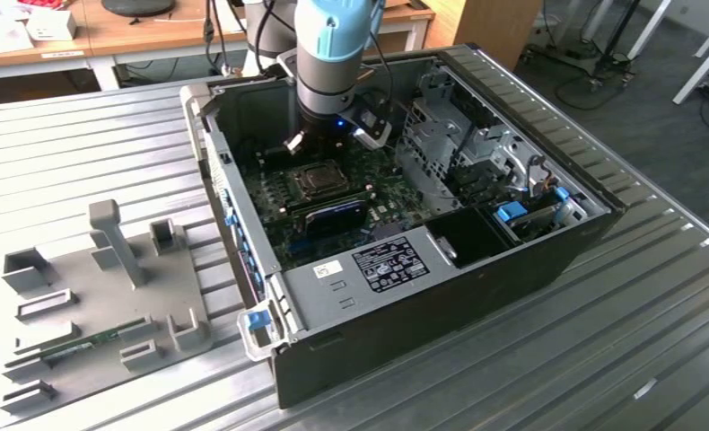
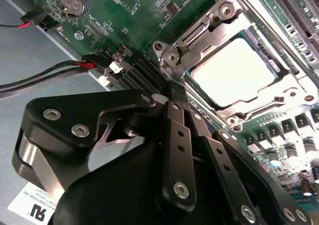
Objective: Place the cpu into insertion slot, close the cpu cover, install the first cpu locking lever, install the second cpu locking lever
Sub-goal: 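Install the first cpu locking lever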
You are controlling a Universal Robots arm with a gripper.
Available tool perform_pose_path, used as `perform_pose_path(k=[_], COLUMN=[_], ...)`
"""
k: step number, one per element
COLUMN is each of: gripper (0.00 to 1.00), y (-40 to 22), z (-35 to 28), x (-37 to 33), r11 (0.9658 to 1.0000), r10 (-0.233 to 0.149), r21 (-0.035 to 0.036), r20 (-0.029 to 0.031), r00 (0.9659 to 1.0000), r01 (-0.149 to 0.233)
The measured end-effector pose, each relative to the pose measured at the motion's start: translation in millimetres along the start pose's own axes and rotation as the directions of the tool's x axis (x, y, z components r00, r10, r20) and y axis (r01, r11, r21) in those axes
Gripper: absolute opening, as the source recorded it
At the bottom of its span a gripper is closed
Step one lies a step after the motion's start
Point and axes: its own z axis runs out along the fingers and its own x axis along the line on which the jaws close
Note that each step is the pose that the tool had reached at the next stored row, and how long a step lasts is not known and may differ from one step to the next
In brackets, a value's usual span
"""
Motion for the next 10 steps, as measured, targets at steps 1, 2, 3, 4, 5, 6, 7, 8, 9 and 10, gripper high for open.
perform_pose_path(k=[1,2,3,4,5,6,7,8,9,10], gripper=[0.10,0.10,0.10,0.10,0.10,0.10,0.10,0.10,0.10,0.10], y=[0.0,0.0,0.1,0.2,0.3,0.3,0.4,0.4,0.3,0.3], z=[0.0,0.0,0.1,0.1,0.1,0.2,0.2,0.4,0.6,0.8], x=[0.0,0.0,0.0,0.0,0.0,0.0,-0.1,0.0,0.0,0.1], r11=[1.0000,1.0000,1.0000,1.0000,1.0000,1.0000,1.0000,1.0000,1.0000,1.0000], r10=[0.000,0.000,0.000,0.000,0.000,0.000,0.000,0.000,0.000,0.000], r21=[0.0000,0.0000,0.0000,0.0001,0.0001,0.0000,0.0000,0.0001,0.0002,0.0002], r20=[0.0000,0.0000,0.0000,-0.0001,0.0000,0.0000,0.0000,-0.0001,-0.0002,-0.0003], r00=[1.0000,1.0000,1.0000,1.0000,1.0000,1.0000,1.0000,1.0000,1.0000,1.0000], r01=[0.000,0.000,0.000,0.000,0.000,0.000,0.000,0.000,0.000,0.000])
